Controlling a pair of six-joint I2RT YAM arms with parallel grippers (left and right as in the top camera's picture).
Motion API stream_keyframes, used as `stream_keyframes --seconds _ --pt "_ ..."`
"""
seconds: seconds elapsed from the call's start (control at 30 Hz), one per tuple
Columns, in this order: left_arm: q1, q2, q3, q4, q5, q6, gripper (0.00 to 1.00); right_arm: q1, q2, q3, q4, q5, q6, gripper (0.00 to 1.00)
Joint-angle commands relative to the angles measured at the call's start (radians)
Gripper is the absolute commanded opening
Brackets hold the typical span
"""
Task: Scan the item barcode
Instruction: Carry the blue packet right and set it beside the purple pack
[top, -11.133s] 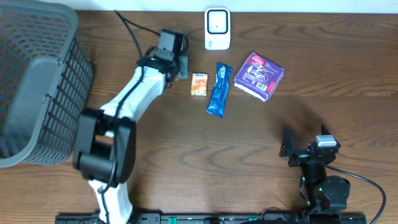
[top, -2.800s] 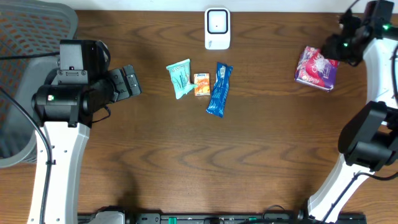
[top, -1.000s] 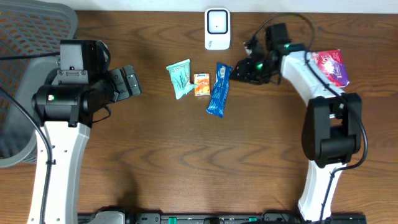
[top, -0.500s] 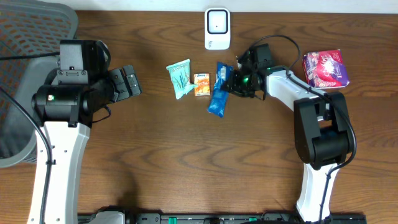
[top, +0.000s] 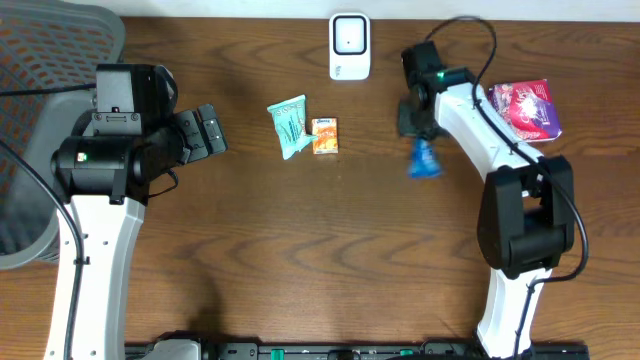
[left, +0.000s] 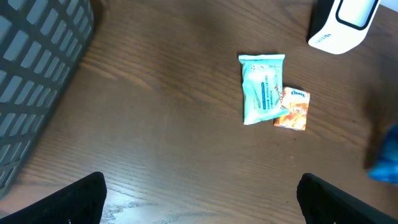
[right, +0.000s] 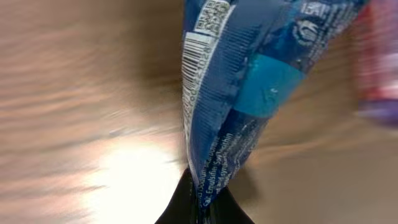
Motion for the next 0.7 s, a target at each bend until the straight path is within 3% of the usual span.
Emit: stream_keyframes --seconds 0.0,0.4,0.43,0.53,0.63,0.67 --pt "0.003 -0.002 0.001 -0.002 -0.005 -0.002 0.98 0.048 -0.017 0.014 -0.012 0.415 -0.056 0.01" --pt "0.003 -0.002 0.001 -0.002 -0.005 -0.002 0.98 0.150 0.167 0.014 0.037 0.313 -0.077 0.02" --pt "0.003 -0.002 0.001 -0.002 -0.005 -0.002 0.98 0.173 0.194 0.014 0.038 0.313 -0.078 0.12" --pt "0.003 -0.002 0.001 -0.002 -0.005 -0.002 0.98 0.240 0.208 0.020 0.016 0.278 -0.076 0.26" --pt "0.003 -0.002 0.001 -0.002 -0.005 -0.002 0.98 0.277 0.188 0.068 -0.030 0.254 -0.039 0.35" --pt "0.003 -0.002 0.001 -0.002 -0.005 -0.002 0.98 0.291 0.179 0.115 -0.063 0.225 -0.039 0.52"
